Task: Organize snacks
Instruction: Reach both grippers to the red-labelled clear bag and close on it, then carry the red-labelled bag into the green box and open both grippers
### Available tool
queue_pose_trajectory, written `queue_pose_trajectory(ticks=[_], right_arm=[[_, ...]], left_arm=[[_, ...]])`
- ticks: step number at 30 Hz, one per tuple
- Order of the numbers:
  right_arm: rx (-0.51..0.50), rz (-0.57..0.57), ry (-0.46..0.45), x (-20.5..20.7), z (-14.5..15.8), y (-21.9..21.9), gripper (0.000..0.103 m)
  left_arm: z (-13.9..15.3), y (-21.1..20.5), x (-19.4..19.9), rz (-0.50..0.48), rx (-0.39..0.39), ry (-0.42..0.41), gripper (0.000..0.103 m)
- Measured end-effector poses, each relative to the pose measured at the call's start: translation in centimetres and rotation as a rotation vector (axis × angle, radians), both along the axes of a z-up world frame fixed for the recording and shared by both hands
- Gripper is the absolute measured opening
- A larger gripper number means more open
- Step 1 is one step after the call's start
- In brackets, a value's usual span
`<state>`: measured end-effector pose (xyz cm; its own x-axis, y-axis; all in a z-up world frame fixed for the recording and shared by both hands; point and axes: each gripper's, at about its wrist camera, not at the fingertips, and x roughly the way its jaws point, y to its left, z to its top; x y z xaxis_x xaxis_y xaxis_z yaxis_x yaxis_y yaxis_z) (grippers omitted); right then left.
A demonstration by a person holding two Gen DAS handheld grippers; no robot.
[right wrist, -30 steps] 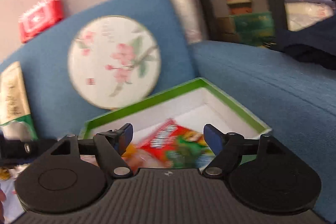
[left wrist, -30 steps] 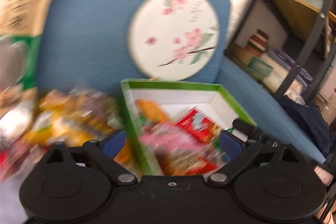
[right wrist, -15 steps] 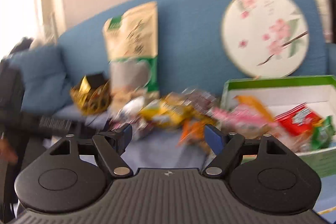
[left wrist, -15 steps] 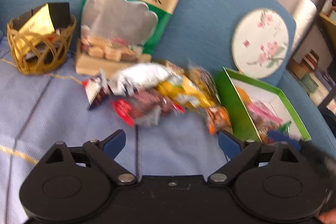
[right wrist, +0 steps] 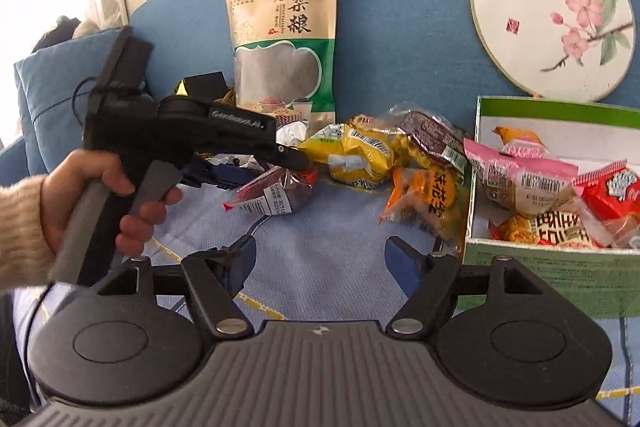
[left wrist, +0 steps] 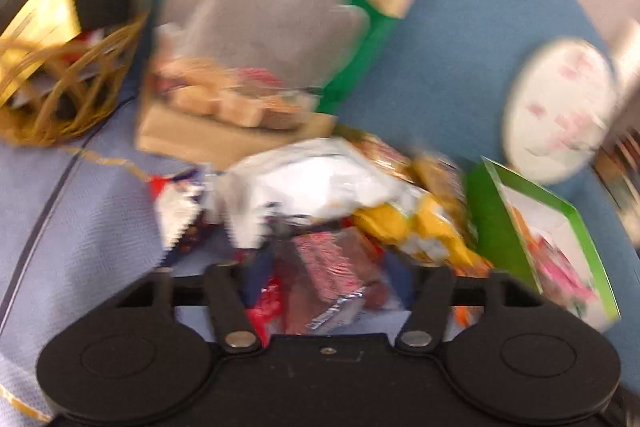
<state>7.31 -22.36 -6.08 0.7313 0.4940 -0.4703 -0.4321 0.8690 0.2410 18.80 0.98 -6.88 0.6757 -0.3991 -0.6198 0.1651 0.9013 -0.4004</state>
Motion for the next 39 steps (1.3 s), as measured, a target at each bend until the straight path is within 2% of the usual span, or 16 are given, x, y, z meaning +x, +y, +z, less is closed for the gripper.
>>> queue_pose_trajectory(ticks=[4, 7, 8, 9, 11, 14, 19, 23, 25, 26, 27, 29, 30, 31, 35, 39], right_arm=[[0.009, 0.012, 0.004, -0.3, 0.1, 0.2, 0.103], [-0.002, 0.020, 0.008, -0.4, 0.0, 0.4, 0.103], [-0.009, 0.020, 0.010, -0.4, 0.0, 0.5, 0.103], [-0.015, 0.023, 0.013, -0.3, -0.1, 0.6, 0.103], [-0.011, 0.021, 0.027, -0.1, -0.3, 0.6, 0.103], [0.032, 0.018, 0.071, 0.3, -0.9, 0.6, 0.103], [0.076, -0.003, 0.132, 1.1, -2.1, 0.4, 0.103], [0.149, -0.005, 0.147, 2.2, -2.4, 0.5, 0.103], [0.153, -0.001, 0.154, 2.5, -2.7, 0.6, 0.103], [0.146, -0.004, 0.160, 2.6, -2.9, 0.6, 0.103], [0.141, -0.006, 0.168, 2.7, -3.1, 0.7, 0.103], [0.134, -0.006, 0.187, 2.9, -3.4, 0.8, 0.100], [0.122, -0.021, 0.198, 3.0, -3.6, 0.8, 0.084], [0.110, -0.039, 0.190, 3.0, -3.6, 0.8, 0.078], [0.102, -0.039, 0.108, 2.0, -1.9, 0.4, 0.067], [0.090, -0.066, -0.024, 0.7, 0.6, -0.4, 0.063]], left_arm=[[0.2, -1.3, -3.0, -0.198, -0.027, 0.032, 0.046], [0.9, -1.4, -5.7, -0.238, -0.008, 0.008, 0.049], [1.3, -1.0, -6.3, -0.218, -0.017, -0.004, 0.059], [1.6, -0.4, -6.7, -0.194, -0.036, -0.010, 0.084], [1.9, 0.8, -6.7, -0.139, -0.092, -0.003, 0.103], [1.6, 1.5, -4.7, -0.102, -0.158, 0.054, 0.103], [0.3, 0.5, -2.6, -0.146, -0.204, 0.123, 0.102], [-0.6, -0.5, -1.9, -0.159, -0.190, 0.157, 0.096], [-0.7, -0.8, -1.9, -0.174, -0.185, 0.161, 0.089], [-0.7, -0.9, -1.8, -0.182, -0.175, 0.163, 0.078], [-0.8, -1.1, -1.8, -0.188, -0.162, 0.167, 0.054], [-1.2, -1.2, -1.7, -0.194, -0.156, 0.185, 0.036], [-1.2, -1.0, -1.8, -0.182, -0.168, 0.187, 0.019], [-1.0, -0.8, -1.9, -0.176, -0.178, 0.184, 0.018], [1.8, -0.8, -2.9, -0.190, -0.208, 0.112, 0.015], [5.4, -2.5, -3.0, -0.247, -0.198, 0.024, 0.014]])
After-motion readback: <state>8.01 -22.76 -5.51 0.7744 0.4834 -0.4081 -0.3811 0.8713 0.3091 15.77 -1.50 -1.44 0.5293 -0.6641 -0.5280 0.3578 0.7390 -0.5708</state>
